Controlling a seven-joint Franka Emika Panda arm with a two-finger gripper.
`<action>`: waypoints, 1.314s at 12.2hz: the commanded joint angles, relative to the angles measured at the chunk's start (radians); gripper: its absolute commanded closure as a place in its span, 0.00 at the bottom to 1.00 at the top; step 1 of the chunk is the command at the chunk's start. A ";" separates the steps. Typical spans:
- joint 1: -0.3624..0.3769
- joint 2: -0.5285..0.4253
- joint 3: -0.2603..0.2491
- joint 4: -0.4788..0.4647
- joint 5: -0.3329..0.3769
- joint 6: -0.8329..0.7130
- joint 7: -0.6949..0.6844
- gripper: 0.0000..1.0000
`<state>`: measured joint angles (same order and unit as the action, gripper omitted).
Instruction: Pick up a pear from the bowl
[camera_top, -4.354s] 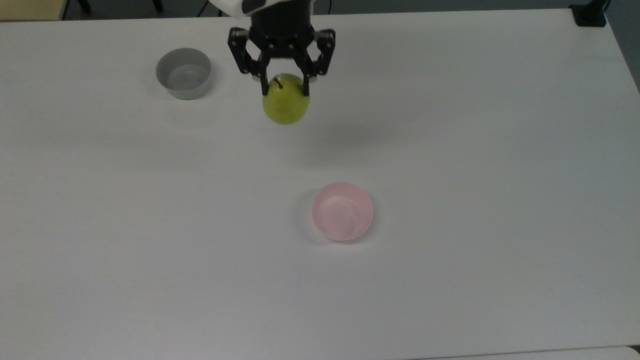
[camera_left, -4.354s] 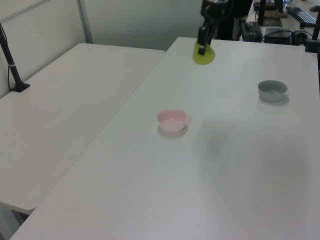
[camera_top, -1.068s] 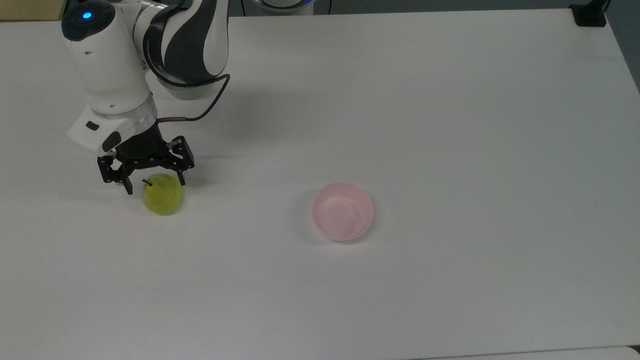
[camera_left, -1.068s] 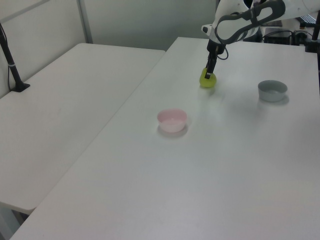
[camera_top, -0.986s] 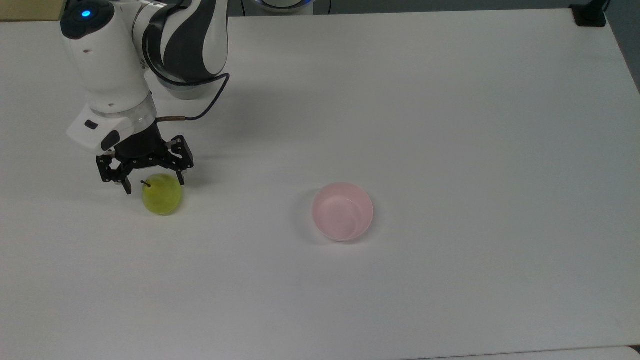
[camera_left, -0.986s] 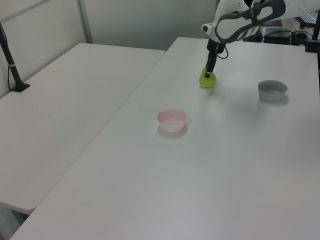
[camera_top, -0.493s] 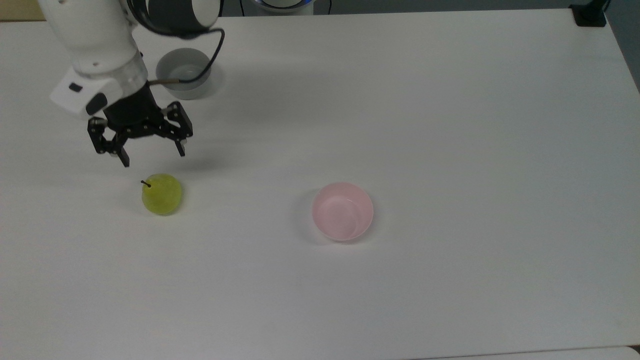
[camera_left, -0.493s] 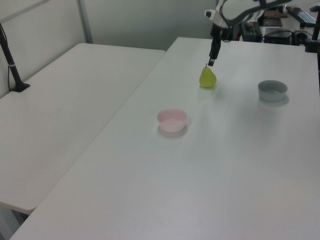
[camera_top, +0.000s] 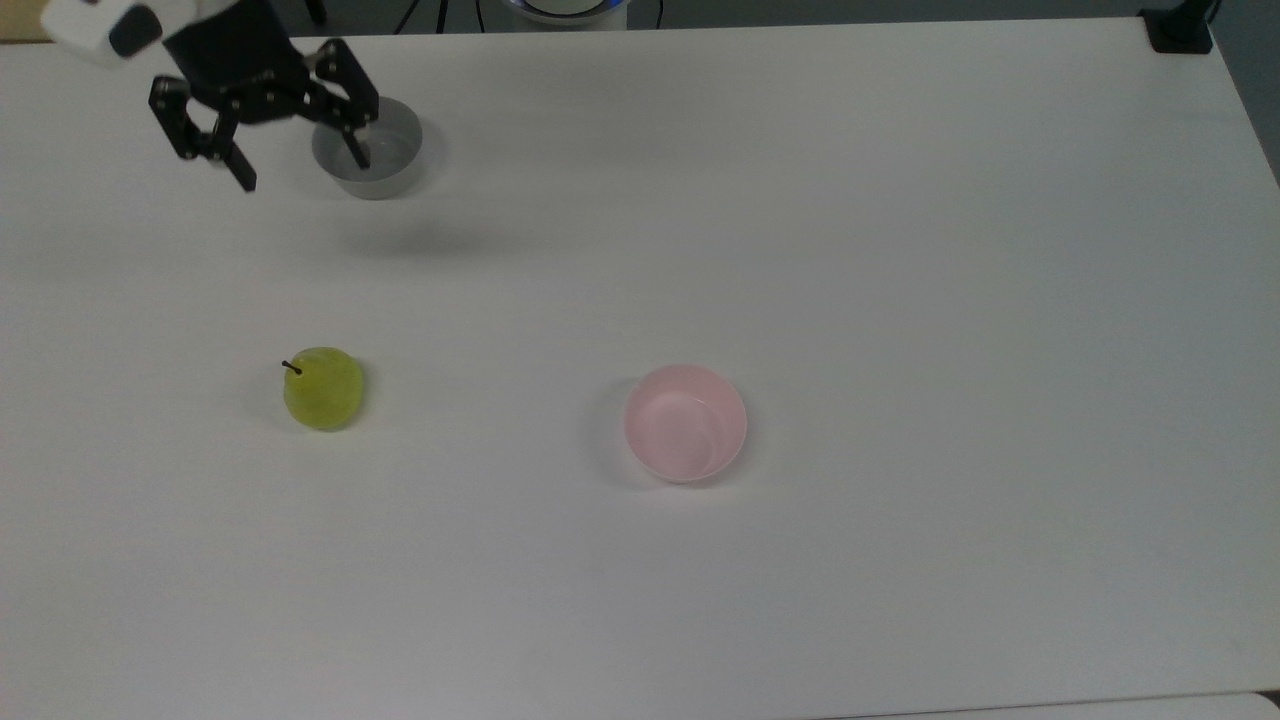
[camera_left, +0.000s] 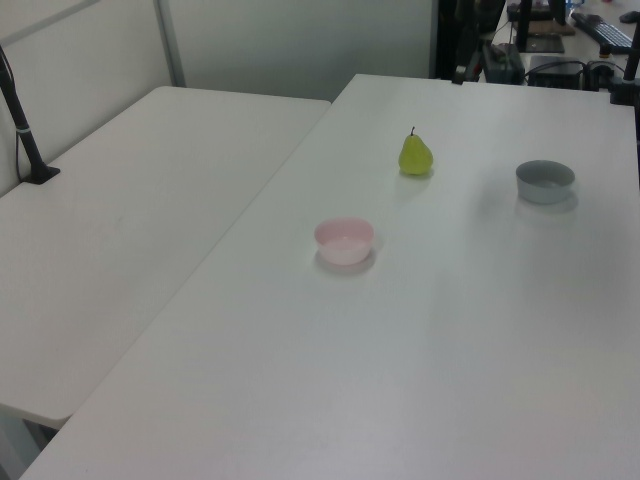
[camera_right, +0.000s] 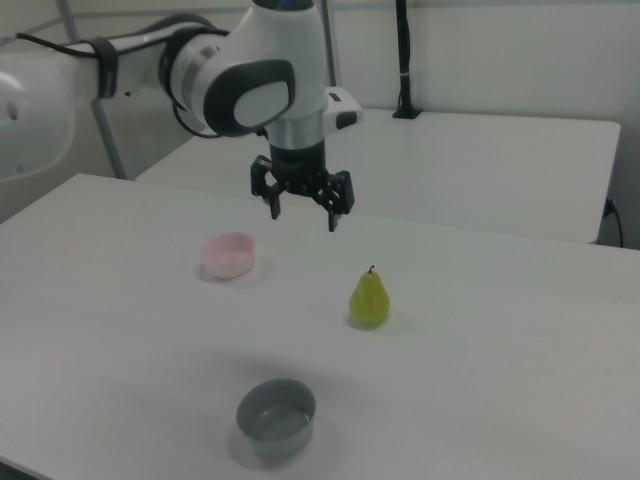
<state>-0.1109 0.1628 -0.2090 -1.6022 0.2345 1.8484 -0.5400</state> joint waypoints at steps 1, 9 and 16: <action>0.019 -0.107 0.011 -0.028 0.023 -0.113 0.153 0.00; 0.198 -0.230 0.014 -0.036 -0.095 -0.238 0.537 0.00; 0.183 -0.215 0.091 -0.101 -0.264 -0.097 0.385 0.00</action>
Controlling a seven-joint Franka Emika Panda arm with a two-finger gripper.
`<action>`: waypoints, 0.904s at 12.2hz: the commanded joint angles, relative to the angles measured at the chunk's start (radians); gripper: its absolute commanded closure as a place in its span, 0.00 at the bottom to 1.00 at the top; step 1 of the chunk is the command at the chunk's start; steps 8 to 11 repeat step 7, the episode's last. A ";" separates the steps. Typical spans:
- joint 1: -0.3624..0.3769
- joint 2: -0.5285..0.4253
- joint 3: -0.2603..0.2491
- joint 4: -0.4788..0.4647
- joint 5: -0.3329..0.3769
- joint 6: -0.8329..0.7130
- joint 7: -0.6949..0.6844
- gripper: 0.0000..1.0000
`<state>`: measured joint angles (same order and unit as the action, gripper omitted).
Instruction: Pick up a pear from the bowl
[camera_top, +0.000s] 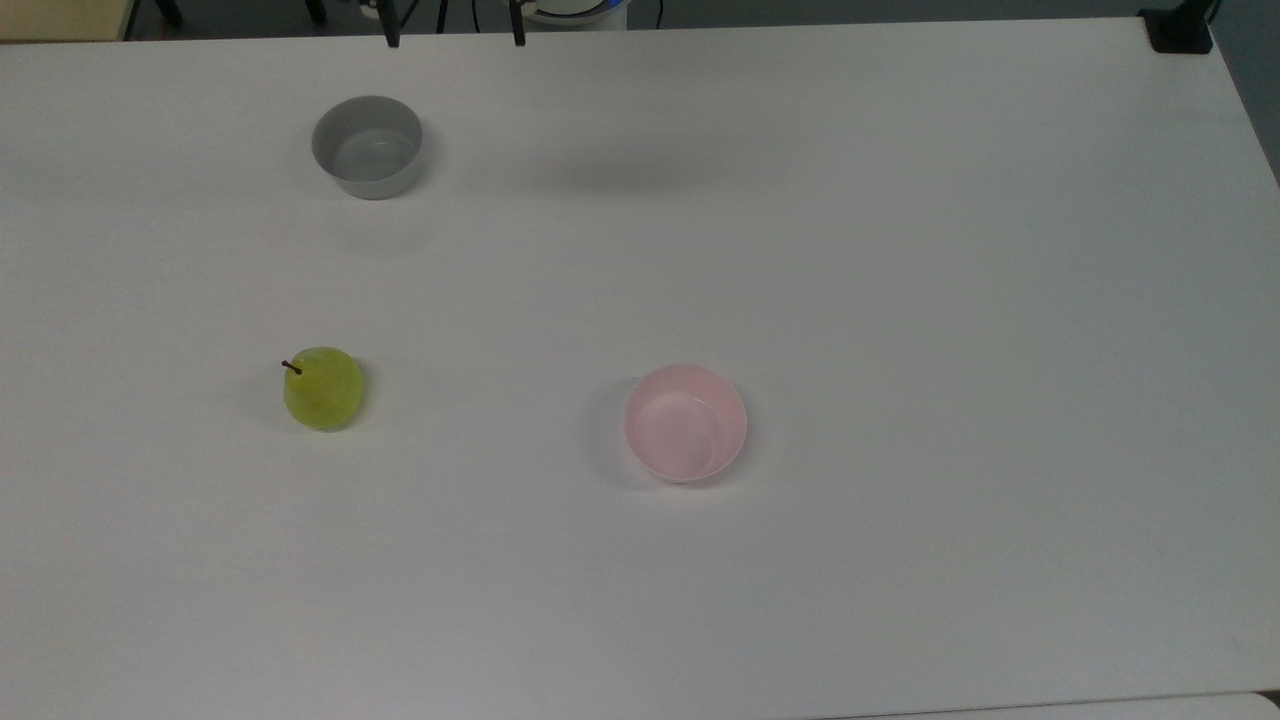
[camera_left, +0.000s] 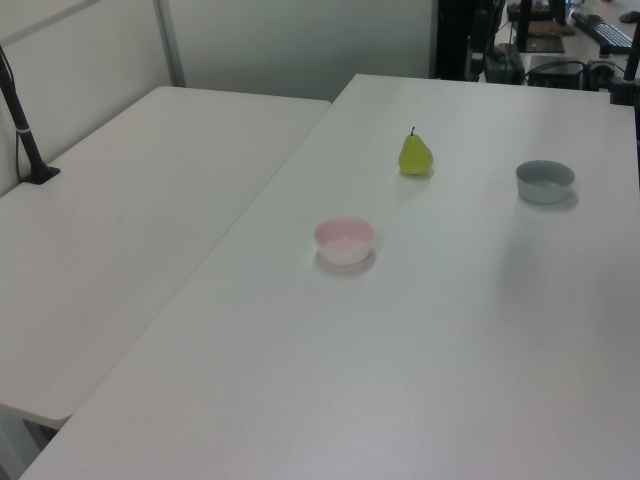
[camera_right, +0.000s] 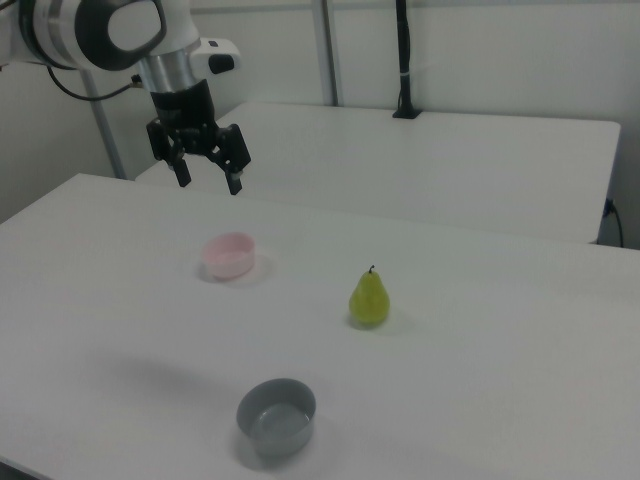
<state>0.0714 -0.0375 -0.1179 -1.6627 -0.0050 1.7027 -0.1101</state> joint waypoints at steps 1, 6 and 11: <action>0.001 -0.015 0.000 -0.040 -0.024 0.049 -0.043 0.00; 0.004 -0.016 0.000 -0.034 -0.015 0.043 -0.031 0.00; 0.005 -0.016 0.000 -0.035 -0.015 0.041 -0.030 0.00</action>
